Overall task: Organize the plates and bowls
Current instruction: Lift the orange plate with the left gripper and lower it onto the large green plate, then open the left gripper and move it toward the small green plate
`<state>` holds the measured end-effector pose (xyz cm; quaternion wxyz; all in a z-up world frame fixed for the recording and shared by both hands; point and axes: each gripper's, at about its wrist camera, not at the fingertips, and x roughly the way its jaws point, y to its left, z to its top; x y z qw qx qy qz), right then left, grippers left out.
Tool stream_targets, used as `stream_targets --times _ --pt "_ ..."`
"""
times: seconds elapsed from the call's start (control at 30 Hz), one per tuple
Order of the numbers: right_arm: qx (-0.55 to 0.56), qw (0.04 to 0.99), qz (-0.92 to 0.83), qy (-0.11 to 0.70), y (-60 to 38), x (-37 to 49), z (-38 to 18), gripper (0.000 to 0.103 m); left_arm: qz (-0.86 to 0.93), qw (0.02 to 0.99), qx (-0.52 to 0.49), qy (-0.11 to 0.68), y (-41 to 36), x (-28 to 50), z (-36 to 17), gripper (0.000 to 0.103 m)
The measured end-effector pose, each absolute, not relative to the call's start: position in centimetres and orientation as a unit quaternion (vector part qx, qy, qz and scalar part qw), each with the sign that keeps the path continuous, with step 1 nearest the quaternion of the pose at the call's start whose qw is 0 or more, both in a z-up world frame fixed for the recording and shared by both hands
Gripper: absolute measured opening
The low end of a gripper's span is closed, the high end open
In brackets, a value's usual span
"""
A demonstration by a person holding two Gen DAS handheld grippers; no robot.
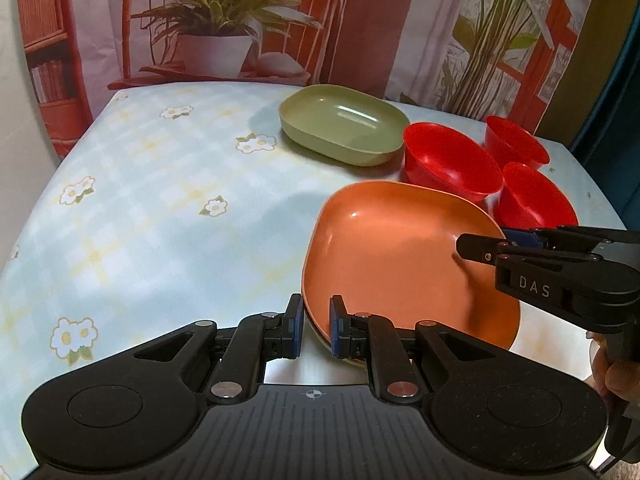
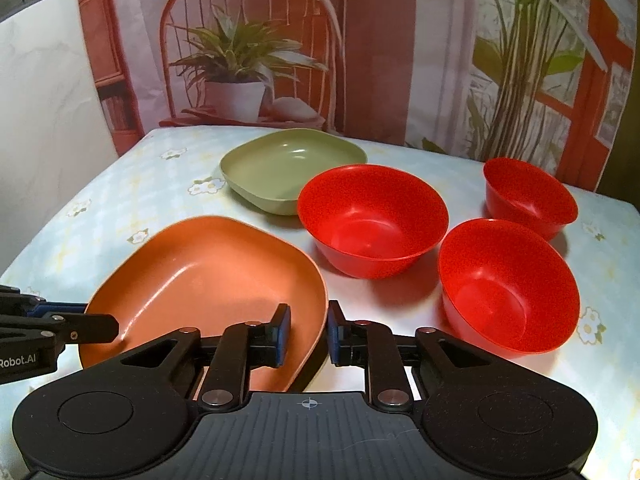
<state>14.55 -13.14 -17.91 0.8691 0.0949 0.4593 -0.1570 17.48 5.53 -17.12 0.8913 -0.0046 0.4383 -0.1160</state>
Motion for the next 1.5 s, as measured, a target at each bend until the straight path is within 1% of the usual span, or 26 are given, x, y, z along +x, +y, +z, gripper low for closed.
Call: stream_targets --times 0.1,0.7,0.73,0.83,0.87,1.23,1.3,1.37,1.5 --pt "0.080 0.870 -0.161 0.460 -12.8 14.5 -17.9 0.026 -0.113 0.891 -0.003 0.440 5.6 17.6 -17.3 0.014" --pt "0.114 0.869 -0.161 0.455 -12.9 12.5 -17.1 0.025 -0.112 0.888 -0.020 0.446 5.6 17.9 -17.5 0.015" --pt "0.113 0.868 -0.160 0.456 -12.9 12.5 -17.2 0.024 -0.112 0.888 -0.020 0.446 5.6 17.9 -17.5 0.015" --pt "0.105 0.866 -0.165 0.460 -12.7 12.6 -17.5 0.016 -0.112 0.888 -0.021 0.446 5.6 17.9 -17.5 0.015" --pt "0.102 0.867 -0.165 0.460 -12.6 12.6 -17.6 0.016 -0.112 0.888 -0.020 0.446 5.5 17.9 -17.5 0.015" --pt "0.102 0.867 -0.166 0.460 -12.6 12.6 -18.0 0.016 -0.109 0.888 -0.016 0.447 5.5 18.0 -17.3 0.015" --pt "0.108 0.865 -0.163 0.462 -12.8 12.7 -17.8 0.017 -0.109 0.890 -0.017 0.443 5.6 18.0 -17.0 0.015" --pt "0.114 0.866 -0.161 0.459 -13.0 12.6 -17.5 0.021 -0.110 0.892 -0.016 0.437 5.6 18.0 -16.5 0.015" --pt "0.120 0.871 -0.162 0.448 -13.6 12.6 -16.7 0.022 -0.109 0.898 -0.012 0.427 5.7 18.3 -15.6 0.016"
